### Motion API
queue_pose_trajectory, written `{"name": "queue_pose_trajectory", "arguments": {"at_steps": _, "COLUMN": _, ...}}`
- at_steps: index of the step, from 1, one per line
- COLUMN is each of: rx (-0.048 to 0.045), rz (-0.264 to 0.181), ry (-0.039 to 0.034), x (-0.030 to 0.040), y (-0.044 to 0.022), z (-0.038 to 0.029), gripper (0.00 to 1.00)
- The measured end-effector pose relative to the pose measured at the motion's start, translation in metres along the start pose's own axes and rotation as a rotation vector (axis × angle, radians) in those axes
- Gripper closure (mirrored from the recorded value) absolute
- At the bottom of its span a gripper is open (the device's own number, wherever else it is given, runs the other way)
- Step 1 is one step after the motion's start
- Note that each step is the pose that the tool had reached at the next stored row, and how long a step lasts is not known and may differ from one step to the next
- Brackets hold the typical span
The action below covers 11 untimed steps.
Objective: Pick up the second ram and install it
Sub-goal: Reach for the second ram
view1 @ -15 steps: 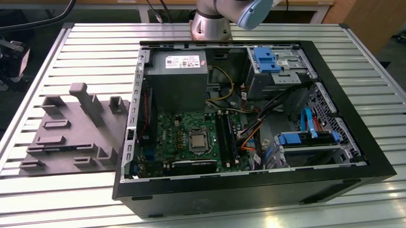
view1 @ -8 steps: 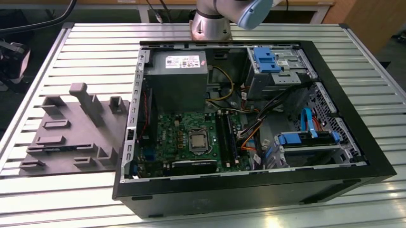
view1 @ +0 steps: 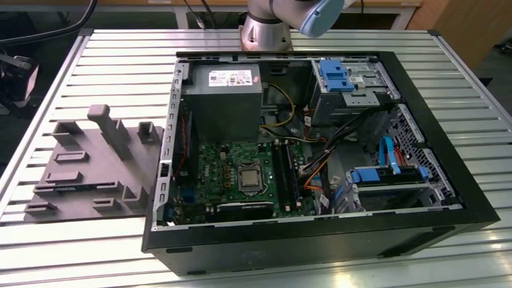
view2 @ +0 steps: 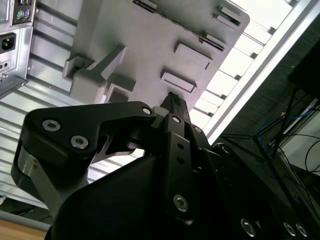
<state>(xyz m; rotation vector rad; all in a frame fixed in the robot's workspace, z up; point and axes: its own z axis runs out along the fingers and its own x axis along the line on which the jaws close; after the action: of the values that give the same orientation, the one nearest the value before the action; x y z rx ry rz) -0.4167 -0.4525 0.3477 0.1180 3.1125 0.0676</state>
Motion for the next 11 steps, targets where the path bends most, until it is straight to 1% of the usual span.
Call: {"name": "queue_pose_trajectory", "arguments": {"at_steps": 11, "rx": -0.0001, "rz": 0.000, "ry": -0.0001, "x": 0.0004, "y": -0.0037, "z": 0.0042, "gripper": 0.89}}
